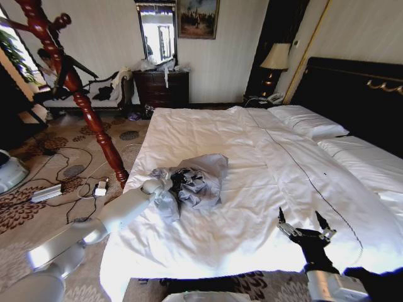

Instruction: Pick up the clothes from the bed and hang them on the clothes hanger.

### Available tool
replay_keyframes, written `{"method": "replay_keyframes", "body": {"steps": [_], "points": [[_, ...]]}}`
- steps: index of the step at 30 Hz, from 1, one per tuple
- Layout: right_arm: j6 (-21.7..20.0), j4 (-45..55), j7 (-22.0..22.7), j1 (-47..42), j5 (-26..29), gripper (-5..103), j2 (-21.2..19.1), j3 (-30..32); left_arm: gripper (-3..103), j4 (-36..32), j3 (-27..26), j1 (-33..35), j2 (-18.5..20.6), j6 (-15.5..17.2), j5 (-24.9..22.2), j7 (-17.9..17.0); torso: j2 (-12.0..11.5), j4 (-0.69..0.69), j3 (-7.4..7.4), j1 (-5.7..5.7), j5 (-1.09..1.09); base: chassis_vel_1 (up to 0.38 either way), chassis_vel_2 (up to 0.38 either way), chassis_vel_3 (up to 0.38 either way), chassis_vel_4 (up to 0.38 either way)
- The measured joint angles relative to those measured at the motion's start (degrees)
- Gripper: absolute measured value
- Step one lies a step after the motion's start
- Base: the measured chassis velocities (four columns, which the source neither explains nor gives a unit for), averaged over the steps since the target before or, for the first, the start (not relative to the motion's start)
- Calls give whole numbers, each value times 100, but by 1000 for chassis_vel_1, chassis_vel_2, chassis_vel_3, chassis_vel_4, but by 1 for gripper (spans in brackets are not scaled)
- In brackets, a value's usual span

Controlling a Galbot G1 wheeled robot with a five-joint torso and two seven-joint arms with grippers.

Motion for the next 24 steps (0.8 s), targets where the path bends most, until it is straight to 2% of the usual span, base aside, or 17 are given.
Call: {"method": "replay_keyframes", "body": {"steps": [2, 3, 5, 7, 9, 11, 12, 13, 18, 24], "points": [[-34, 0, 8, 13, 30, 100, -27, 30, 36, 14, 33, -1, -1, -32, 29, -57, 0, -1, 0, 0, 0, 0, 0, 0, 0], [-34, 0, 8, 13, 30, 100, -27, 30, 36, 14, 33, -1, -1, -32, 29, -57, 0, -1, 0, 0, 0, 0, 0, 0, 0], [-47, 0, 11, 18, 57, 100, -37, 40, 26, 23, 71, 24, 3, -56, 68, -77, 0, -1, 0, 0, 0, 0, 0, 0, 0], [-51, 0, 13, 19, 64, 100, -38, 41, 26, 23, 86, 35, 9, -57, 75, -76, 0, -1, 0, 0, -1, 0, 0, 0, 0], [-62, 0, 24, 26, 84, 100, -41, 46, 16, 18, 139, 61, 38, -66, 94, -70, 0, 0, 0, 0, 0, 0, 0, 0, 0], [-72, 0, 30, 32, 104, 100, -48, 54, 10, 25, 184, 69, 55, -90, 134, -54, 0, 0, 0, 0, 0, 0, 0, 0, 0], [-75, 0, 32, 34, 108, 100, -51, 58, 10, 31, 189, 71, 57, -98, 142, -53, 0, 0, 0, 0, 0, 0, 0, 0, 0], [-80, 0, 36, 37, 123, 100, -60, 66, 5, 48, 195, 76, 61, -116, 161, -51, 0, 0, 0, 0, 0, 0, 0, 0, 0], [-84, 0, 44, 40, 133, 100, -64, 68, 1, 48, 180, 88, 61, -133, 166, -61, 0, -1, 0, 0, -1, 0, 0, 0, 0], [-85, 0, 50, 68, 134, 100, -69, 30, 0, -202, -111, 187, 87, -129, 120, -337, 0, -1, 0, 0, -1, 0, 0, 0, 0]]}}
